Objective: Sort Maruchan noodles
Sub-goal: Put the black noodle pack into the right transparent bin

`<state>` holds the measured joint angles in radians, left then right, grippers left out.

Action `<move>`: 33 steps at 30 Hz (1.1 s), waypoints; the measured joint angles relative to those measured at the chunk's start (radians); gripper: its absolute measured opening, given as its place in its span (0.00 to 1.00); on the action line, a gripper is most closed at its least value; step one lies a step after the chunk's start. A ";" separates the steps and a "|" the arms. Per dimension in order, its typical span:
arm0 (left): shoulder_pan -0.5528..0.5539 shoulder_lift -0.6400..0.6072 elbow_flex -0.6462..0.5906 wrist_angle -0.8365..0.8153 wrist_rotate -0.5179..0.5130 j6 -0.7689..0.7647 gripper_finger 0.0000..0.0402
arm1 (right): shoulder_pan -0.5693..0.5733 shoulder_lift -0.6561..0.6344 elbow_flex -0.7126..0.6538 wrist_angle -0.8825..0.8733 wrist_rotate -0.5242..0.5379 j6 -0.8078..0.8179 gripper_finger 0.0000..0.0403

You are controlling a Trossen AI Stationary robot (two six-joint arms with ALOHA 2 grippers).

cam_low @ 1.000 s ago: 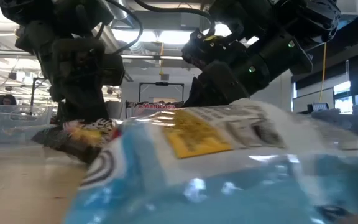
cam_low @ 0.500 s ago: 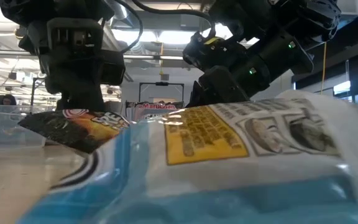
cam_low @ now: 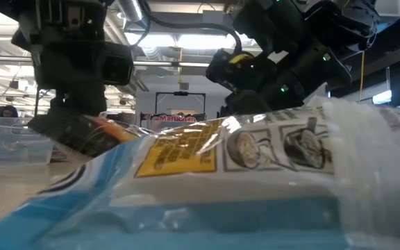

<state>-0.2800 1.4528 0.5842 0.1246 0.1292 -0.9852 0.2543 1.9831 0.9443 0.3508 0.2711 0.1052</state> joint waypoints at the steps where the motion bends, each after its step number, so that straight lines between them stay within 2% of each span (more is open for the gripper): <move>1: -0.006 0.000 0.000 -0.003 -0.018 -0.004 0.54 | 0.000 0.000 0.000 0.000 0.000 0.000 0.83; 7: -0.059 0.000 0.000 -0.056 -0.042 0.007 0.54 | 0.000 0.000 0.000 -0.002 0.007 0.015 0.83; 18: -0.132 0.000 0.000 -0.170 -0.249 0.001 0.55 | 0.000 -0.002 0.001 -0.011 0.009 0.023 0.83; 26: -0.180 0.000 0.000 -0.147 -0.329 0.164 0.61 | 0.000 -0.003 0.002 -0.010 0.009 0.024 0.83; 31: -0.244 0.000 0.002 -0.069 -0.375 0.345 0.62 | 0.000 -0.003 0.002 -0.010 0.009 0.024 0.83; 33: -0.280 0.000 0.011 -0.063 -0.435 0.431 0.61 | 0.000 -0.003 0.002 -0.010 0.009 0.024 0.83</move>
<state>-0.5598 1.4528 0.5953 0.0616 -0.3053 -0.5541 0.2546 1.9797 0.9463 0.3409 0.2802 0.1291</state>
